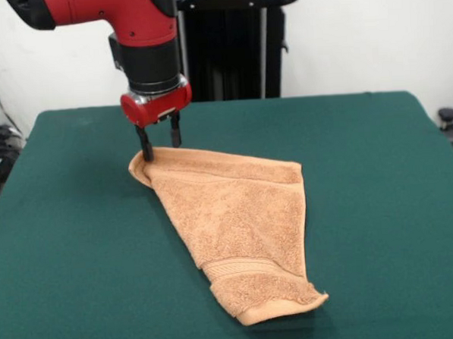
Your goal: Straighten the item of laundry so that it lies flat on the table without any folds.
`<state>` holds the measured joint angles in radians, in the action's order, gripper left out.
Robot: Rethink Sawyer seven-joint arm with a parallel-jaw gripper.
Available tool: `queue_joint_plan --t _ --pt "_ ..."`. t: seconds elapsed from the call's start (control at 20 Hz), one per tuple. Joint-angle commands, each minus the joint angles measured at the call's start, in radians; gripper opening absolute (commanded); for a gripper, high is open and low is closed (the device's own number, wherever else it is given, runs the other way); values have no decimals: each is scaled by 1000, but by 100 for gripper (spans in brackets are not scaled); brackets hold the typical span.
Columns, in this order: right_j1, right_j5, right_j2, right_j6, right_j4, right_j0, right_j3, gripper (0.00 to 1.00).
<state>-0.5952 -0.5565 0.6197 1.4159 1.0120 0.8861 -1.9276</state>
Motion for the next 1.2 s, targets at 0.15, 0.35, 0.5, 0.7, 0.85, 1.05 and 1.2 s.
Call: queue_joint_plan --t 0.15,0.35,0.5,0.7,0.85,1.05,1.2 --pt "16 54 4 25 -14 -32 3 100" --pt "18 60 18 4 -18 -15 -2 100" --pt "19 61 38 -23 -30 11 -8 100" --pt "20 43 49 -38 -53 30 -3 100" --pt "27 42 51 -45 -57 40 10 100" --pt "37 39 57 -65 -64 58 23 100" --pt "40 35 60 -76 -68 67 30 100"
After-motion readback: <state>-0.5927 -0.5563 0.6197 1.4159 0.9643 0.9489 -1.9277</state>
